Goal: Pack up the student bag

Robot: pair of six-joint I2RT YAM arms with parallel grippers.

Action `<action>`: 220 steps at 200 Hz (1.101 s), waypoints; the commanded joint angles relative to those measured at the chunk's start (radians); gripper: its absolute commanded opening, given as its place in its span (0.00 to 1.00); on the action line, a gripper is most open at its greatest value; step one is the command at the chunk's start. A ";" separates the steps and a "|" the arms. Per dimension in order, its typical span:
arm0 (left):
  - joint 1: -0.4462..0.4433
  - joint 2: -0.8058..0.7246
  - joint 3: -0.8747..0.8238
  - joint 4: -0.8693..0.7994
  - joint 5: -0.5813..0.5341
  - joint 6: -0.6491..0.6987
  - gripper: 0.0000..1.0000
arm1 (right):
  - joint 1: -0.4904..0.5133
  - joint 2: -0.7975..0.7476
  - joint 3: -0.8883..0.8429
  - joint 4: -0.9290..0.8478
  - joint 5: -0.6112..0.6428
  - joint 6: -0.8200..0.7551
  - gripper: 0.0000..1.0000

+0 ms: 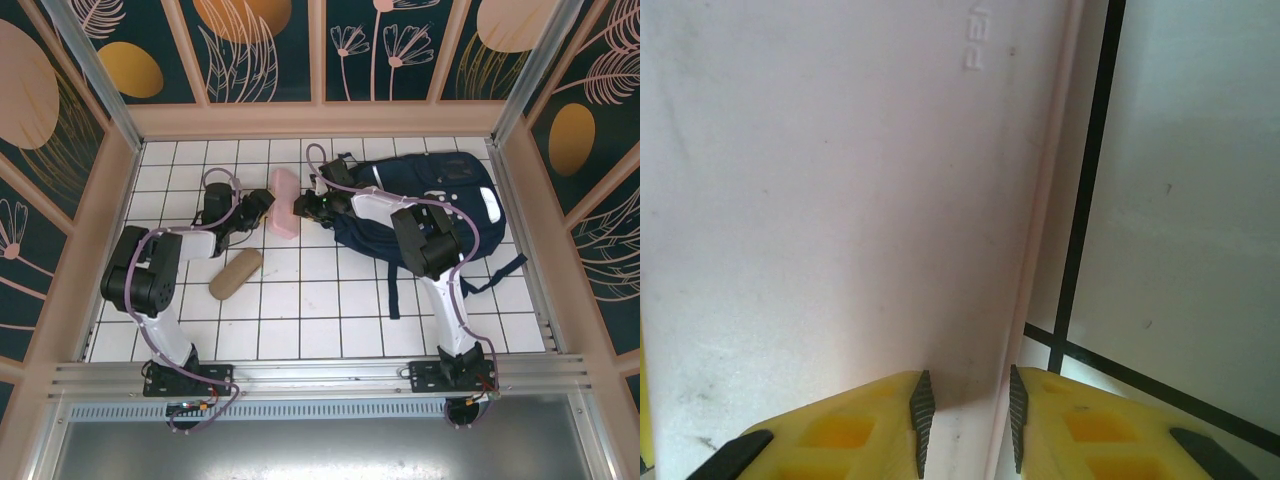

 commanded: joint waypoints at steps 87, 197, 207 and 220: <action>-0.068 0.068 0.019 0.047 0.135 0.003 0.52 | 0.027 -0.006 -0.027 -0.069 -0.019 0.005 0.32; -0.067 0.032 0.079 -0.266 -0.017 0.150 0.40 | 0.021 -0.056 -0.041 -0.104 0.041 -0.027 0.35; -0.067 0.025 0.080 -0.268 -0.014 0.152 0.38 | 0.022 -0.065 -0.036 -0.119 0.050 -0.031 0.36; -0.067 0.015 0.077 -0.269 -0.014 0.155 0.34 | 0.023 -0.087 -0.029 -0.137 0.072 -0.042 0.36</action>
